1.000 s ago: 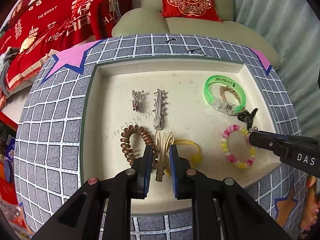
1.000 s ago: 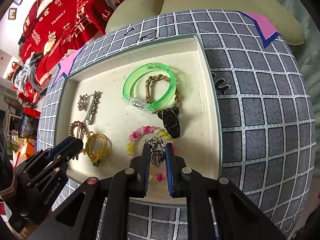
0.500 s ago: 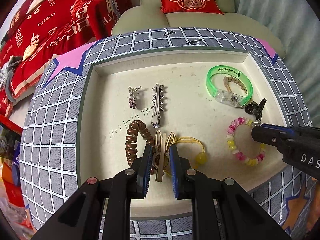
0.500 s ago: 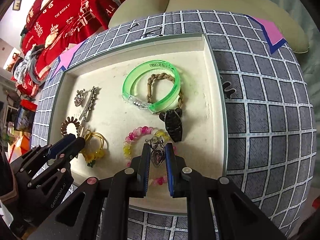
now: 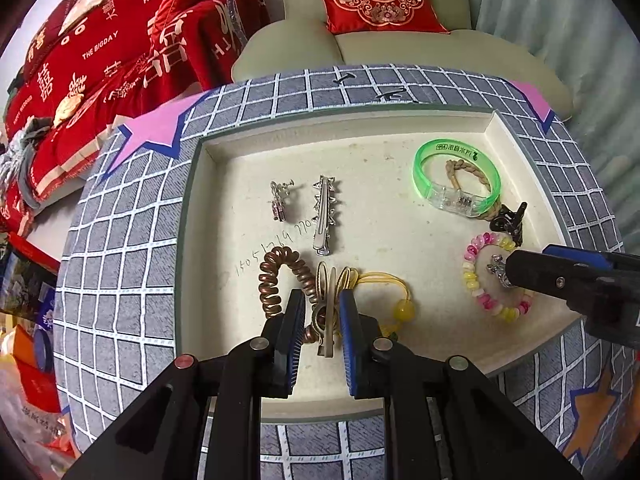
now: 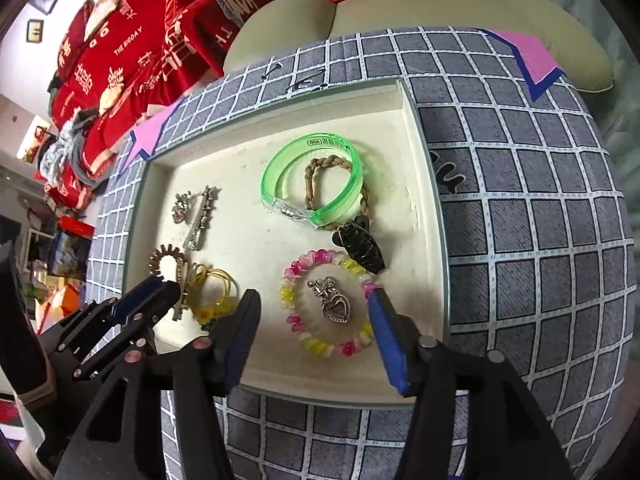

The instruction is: Organize jewelry

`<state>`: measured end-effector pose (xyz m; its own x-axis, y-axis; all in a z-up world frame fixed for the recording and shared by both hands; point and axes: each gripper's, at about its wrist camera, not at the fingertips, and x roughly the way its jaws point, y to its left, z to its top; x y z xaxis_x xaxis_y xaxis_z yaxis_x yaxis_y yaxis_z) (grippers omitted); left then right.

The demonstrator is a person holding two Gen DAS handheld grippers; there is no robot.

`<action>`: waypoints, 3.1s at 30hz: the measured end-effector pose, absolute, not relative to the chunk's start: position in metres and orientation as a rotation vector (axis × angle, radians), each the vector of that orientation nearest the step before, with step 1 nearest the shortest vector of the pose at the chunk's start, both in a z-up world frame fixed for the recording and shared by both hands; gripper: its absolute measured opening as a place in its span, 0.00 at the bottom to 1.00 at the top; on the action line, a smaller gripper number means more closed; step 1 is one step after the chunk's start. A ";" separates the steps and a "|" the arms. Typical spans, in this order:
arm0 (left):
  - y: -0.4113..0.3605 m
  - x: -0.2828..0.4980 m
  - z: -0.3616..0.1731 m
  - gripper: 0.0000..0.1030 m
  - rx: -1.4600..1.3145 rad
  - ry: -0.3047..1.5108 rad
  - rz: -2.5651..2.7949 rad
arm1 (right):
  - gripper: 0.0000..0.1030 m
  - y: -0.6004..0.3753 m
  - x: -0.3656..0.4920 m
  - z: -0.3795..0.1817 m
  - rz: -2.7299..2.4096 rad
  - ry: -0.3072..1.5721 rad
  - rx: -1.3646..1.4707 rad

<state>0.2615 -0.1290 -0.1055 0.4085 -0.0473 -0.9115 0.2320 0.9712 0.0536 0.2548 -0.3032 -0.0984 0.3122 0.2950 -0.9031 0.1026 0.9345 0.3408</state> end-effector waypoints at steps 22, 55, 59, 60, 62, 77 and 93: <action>-0.110 0.236 -0.089 1.00 0.161 1.117 -0.133 | 0.83 -0.298 0.232 -0.087 0.093 1.255 0.352; -0.055 0.128 -0.071 1.00 0.146 1.147 -0.157 | 0.88 -0.261 0.109 -0.069 -0.053 1.224 0.250; -0.045 0.114 -0.063 1.00 0.128 1.141 -0.144 | 0.88 -0.254 0.092 -0.057 -0.064 1.193 0.228; -0.043 0.110 -0.060 1.00 0.122 1.138 -0.141 | 0.88 -0.253 0.088 -0.054 -0.067 1.186 0.223; -0.038 0.104 -0.055 1.00 0.113 1.128 -0.135 | 0.88 -0.251 0.080 -0.047 -0.076 1.167 0.216; -0.019 0.058 -0.025 1.00 0.087 1.085 -0.115 | 0.88 -0.245 0.033 -0.009 -0.139 1.090 0.171; -0.013 0.036 -0.011 1.00 0.084 1.090 -0.133 | 0.88 -0.245 0.009 0.009 -0.161 1.091 0.172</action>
